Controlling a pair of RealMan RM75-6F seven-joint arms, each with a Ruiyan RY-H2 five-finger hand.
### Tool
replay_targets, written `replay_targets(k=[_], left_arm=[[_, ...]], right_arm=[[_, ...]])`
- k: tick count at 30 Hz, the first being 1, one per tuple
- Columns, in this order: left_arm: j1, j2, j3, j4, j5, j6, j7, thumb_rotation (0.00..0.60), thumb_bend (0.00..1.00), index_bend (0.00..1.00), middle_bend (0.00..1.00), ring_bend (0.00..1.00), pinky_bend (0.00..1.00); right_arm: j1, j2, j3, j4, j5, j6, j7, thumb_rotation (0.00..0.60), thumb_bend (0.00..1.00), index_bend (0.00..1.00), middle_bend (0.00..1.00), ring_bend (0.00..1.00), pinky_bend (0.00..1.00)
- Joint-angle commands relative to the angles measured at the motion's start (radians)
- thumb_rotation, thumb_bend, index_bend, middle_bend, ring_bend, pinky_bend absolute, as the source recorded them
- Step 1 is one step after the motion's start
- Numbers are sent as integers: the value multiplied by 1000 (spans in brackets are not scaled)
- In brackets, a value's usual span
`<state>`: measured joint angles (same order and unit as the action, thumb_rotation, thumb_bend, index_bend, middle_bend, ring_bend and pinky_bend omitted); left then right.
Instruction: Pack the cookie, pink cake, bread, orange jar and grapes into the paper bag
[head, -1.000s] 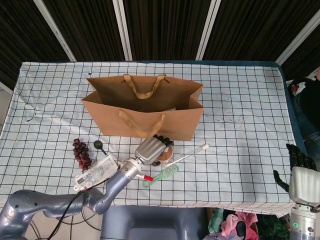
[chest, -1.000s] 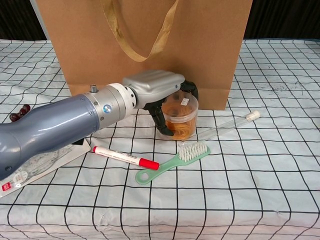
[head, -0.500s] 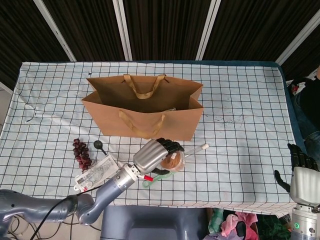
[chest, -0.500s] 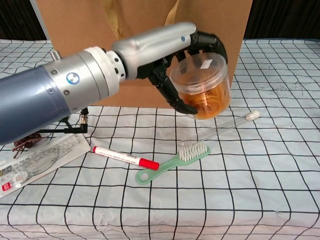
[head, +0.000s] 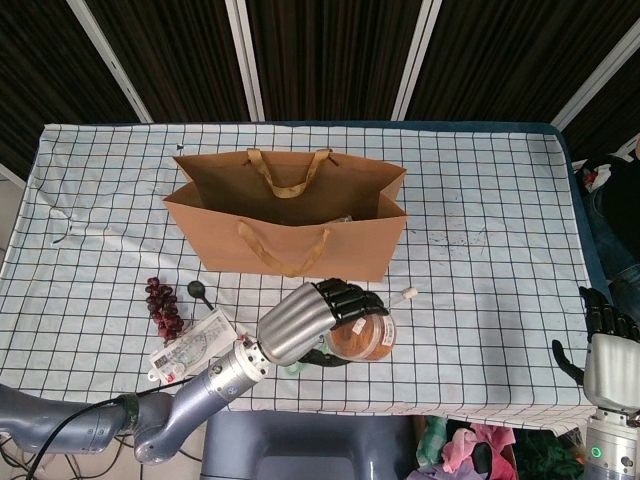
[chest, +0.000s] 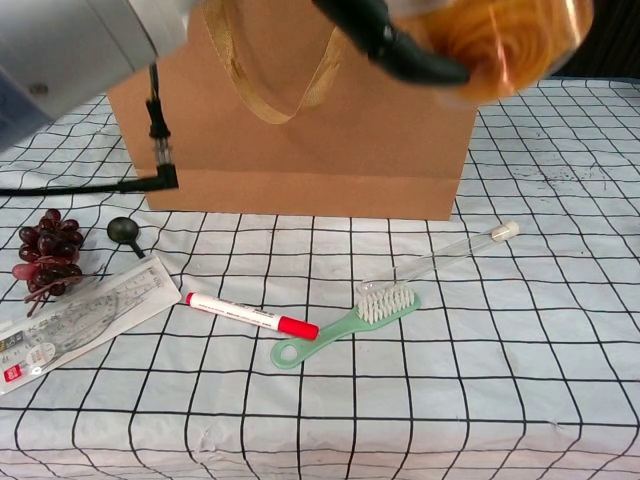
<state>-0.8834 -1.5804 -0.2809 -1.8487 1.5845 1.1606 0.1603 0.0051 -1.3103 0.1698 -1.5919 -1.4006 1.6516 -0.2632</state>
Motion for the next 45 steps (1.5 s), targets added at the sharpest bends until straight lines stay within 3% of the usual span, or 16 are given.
replay_targets(k=[1, 5, 13, 21, 28, 31, 35, 45], left_arm=[[-7, 31, -84, -27, -23, 41, 29, 600, 314, 299, 402, 309, 389], [-15, 35, -173, -10, -72, 87, -32, 600, 314, 311, 402, 309, 395], [-1, 92, -246, 84, -209, 79, -131, 600, 314, 310, 393, 309, 396], [-18, 111, -252, 190, -323, 7, -186, 600, 314, 308, 393, 309, 403], [-28, 101, -236, 235, -327, 12, -192, 600, 300, 279, 357, 280, 390], [-29, 102, -224, 250, -337, 4, -172, 600, 213, 220, 269, 190, 331], [-32, 108, -207, 255, -371, -17, -116, 600, 62, 128, 123, 17, 176], [-35, 125, -196, 216, -387, 18, -1, 600, 0, 109, 73, 0, 128]], right_arm=[[0, 0, 0, 0, 1, -1, 0, 600, 215, 138, 140, 212, 234], [1, -2, -1, 1, 1, -3, -3, 600, 214, 138, 140, 212, 234], [3, -8, -4, 3, 0, -6, -15, 600, 215, 138, 140, 212, 234], [6, -16, -5, 7, 1, -9, -25, 600, 214, 138, 140, 212, 234], [5, -15, -4, 6, 0, -7, -22, 600, 215, 138, 140, 213, 234], [5, -13, -4, 4, 1, -8, -19, 600, 215, 138, 140, 212, 234], [4, -11, -3, 3, -1, -5, -17, 600, 215, 138, 140, 212, 233], [2, -8, -3, 2, -3, -2, -14, 600, 215, 138, 140, 212, 234]])
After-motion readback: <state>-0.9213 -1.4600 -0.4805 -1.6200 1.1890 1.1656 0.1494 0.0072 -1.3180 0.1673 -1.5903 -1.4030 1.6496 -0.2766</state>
